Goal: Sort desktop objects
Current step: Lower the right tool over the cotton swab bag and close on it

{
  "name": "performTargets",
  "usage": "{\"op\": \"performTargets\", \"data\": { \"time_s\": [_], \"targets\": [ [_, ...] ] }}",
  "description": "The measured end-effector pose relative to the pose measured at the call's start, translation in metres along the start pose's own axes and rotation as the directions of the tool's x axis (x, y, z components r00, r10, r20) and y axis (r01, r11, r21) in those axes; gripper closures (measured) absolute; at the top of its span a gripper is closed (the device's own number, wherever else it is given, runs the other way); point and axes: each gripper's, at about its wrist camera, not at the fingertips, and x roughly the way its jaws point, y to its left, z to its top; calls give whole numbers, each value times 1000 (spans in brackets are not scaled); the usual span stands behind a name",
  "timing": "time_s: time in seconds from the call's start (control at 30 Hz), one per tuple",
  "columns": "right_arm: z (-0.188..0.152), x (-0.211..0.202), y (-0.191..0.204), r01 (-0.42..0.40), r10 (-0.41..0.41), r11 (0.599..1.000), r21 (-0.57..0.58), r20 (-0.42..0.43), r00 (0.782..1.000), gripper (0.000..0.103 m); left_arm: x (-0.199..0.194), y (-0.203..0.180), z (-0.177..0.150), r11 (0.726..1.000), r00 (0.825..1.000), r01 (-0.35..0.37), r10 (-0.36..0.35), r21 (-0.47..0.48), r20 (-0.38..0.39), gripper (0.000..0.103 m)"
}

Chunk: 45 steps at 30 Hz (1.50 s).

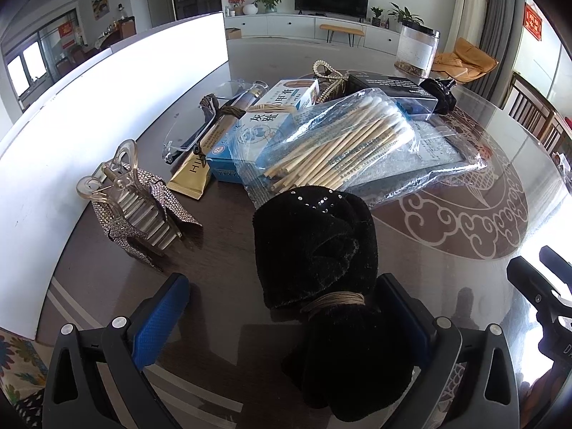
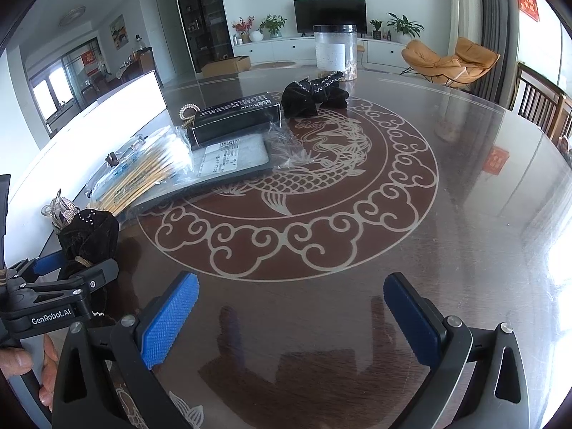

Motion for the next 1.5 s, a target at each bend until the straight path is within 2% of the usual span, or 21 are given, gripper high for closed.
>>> {"op": "performTargets", "data": {
  "time_s": [0.07, 0.13, 0.2, 0.23, 0.3, 0.4, 0.5, 0.57, 0.67, 0.73, 0.83, 0.9, 0.97, 1.07, 1.13, 1.2, 1.33, 1.43, 1.47, 1.5],
  "targets": [
    [0, 0, 0, 0, 0, 1000, 0, 0, 1000, 0, -1, 0, 0, 1000, 1000, -3, 3, 0, 2, 0],
    [0, 0, 0, 0, 0, 1000, 0, 0, 1000, 0, -3, 2, 0, 1000, 1000, -7, 7, -5, 13, 8],
    [0, 0, 0, 2, -2, 1000, -1, -1, 1000, 0, -7, 5, 0, 1000, 1000, -10, 11, -12, 29, 31],
    [0, 0, 0, 2, -2, 1000, -2, -2, 1000, 0, -8, 6, 0, 1000, 999, -12, 12, -16, 37, 37],
    [0, 1, 0, 3, -3, 1000, -3, -5, 1000, 0, -11, 9, 0, 1000, 999, -14, 16, -24, 47, 63],
    [-1, 1, 1, 8, -8, 1000, -4, -3, 1000, 0, -13, 16, -1, 999, 999, 5, -2, -54, 51, 70],
    [3, 1, 3, -57, 57, 998, -17, -8, 998, 0, -16, 31, -3, 993, 999, 0, 6, -119, 50, 71],
    [22, 6, 12, -106, 104, 992, -66, -31, 994, 0, -17, 42, -4, 985, 999, 8, 1, -173, 51, 71],
    [73, 6, 38, -158, 157, 967, -201, -20, 987, 0, -17, 48, -4, 978, 998, -13, 24, -207, 52, 71],
    [109, 11, 62, -155, 158, 940, -305, -16, 987, 0, -17, 50, -5, 975, 998, -30, 42, -219, 52, 71],
    [149, 37, 109, -171, 150, 892, -418, -83, 985, 0, -17, 54, -6, 970, 997, -34, 49, -242, 54, 71],
    [160, 61, 143, -185, 135, 863, -470, -139, 981, 0, -16, 56, -6, 968, 997, -33, 48, -248, 55, 71],
    [161, 88, 173, -166, 81, 836, -524, -183, 980, 0, -16, 55, -7, 970, 997, -37, 52, -241, 57, 71],
    [150, 121, 196, -53, -93, 772, -634, -195, 976, 0, -13, 51, -4, 974, 997, -47, 61, -223, 55, 71],
    [141, 125, 193, -47, -132, 731, -681, -209, 969, 0, -13, 52, -4, 974, 997, -41, 55, -224, 56, 71],
    [127, 118, 178, -57, -174, 702, -710, -248, 953, 0, -12, 54, -3, 971, 997, -33, 48, -235, 59, 71],
    [88, 80, 128, -83, -239, 666, -741, -318, 917, 0, -10, 52, -1, 971, 997, -36, 52, -236, 61, 71],
    [69, 49, 85, -93, -235, 701, -707, -352, 906, 0, -9, 51, -2, 973, 997, -37, 52, -228, 61, 71],
    [68, 39, 71, -96, -216, 728, -679, -360, 908, 0, -9, 50, -2, 974, 997, -38, 52, -223, 61, 71],
    [67, 28, 56, -111, -175, 777, -620, -382, 907, 0, -9, 48, -2, 976, 997, -39, 53, -216, 60, 71]
  ]
}}
